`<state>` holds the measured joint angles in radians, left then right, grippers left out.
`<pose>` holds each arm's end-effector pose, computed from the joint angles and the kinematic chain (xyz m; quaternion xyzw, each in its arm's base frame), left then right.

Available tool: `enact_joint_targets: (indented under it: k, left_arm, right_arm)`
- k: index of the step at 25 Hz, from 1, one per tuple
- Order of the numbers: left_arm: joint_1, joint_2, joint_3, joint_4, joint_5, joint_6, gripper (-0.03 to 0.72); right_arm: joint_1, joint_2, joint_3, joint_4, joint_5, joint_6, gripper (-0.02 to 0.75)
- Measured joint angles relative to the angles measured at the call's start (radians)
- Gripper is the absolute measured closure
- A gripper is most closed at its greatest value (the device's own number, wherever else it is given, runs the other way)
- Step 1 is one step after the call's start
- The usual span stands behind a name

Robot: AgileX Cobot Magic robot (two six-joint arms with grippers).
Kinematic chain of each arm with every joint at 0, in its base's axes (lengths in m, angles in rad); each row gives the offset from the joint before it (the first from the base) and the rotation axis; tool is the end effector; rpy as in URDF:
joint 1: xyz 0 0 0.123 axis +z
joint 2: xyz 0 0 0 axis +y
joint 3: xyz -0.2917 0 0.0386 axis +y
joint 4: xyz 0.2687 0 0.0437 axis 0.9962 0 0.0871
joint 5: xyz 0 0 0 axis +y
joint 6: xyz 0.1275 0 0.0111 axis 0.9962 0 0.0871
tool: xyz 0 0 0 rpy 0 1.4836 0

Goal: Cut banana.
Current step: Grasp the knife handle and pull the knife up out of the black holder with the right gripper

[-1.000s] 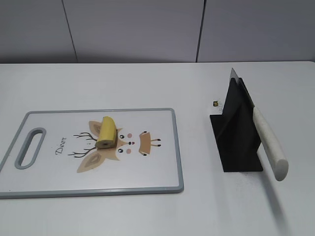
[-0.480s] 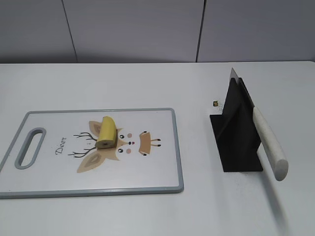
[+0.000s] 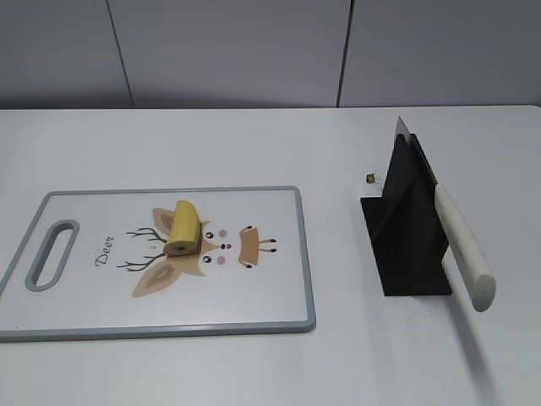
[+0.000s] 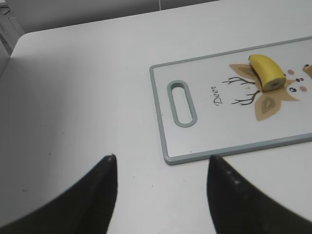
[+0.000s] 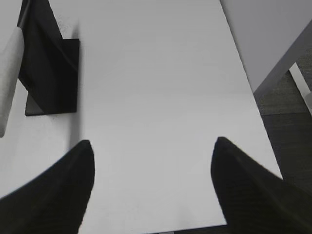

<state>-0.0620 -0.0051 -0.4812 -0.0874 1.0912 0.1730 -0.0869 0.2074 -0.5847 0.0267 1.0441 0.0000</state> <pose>0.0355 -0.0121 0.2613 0.1033 0.8575 -0.0157 0.5037 0.0633 -0.0025 0.2904 0.0386 0.8788 -0.0073 0.4756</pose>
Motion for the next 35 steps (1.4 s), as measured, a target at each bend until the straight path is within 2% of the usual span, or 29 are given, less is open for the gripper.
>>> enact_joint_targets:
  k: [4, 7, 19, 25, 28, 35]
  left_arm:
    - [0.0, 0.0, 0.0, 0.0, 0.0, 0.0, 0.122]
    - [0.0, 0.0, 0.0, 0.0, 0.0, 0.0, 0.123]
    - [0.0, 0.0, 0.0, 0.0, 0.0, 0.0, 0.129]
    - [0.0, 0.0, 0.0, 0.0, 0.0, 0.0, 0.132]
    - [0.0, 0.0, 0.0, 0.0, 0.0, 0.0, 0.134]
    - [0.0, 0.0, 0.0, 0.0, 0.0, 0.0, 0.136]
  right_arm:
    - [0.016, 0.037, -0.065, 0.015, 0.001, 0.0, 0.175]
    - [0.059, 0.059, -0.081, 0.035, -0.001, 0.0, 0.175]
    - [0.392, 0.246, -0.133, 0.041, -0.025, 0.154, 0.175]
    - [0.521, 0.361, -0.183, 0.041, -0.024, 0.214, 0.175]
    - [0.554, 0.415, -0.208, 0.041, -0.018, 0.232, 0.175]
    - [0.559, 0.6, -0.258, 0.041, 0.036, 0.239, 0.175]
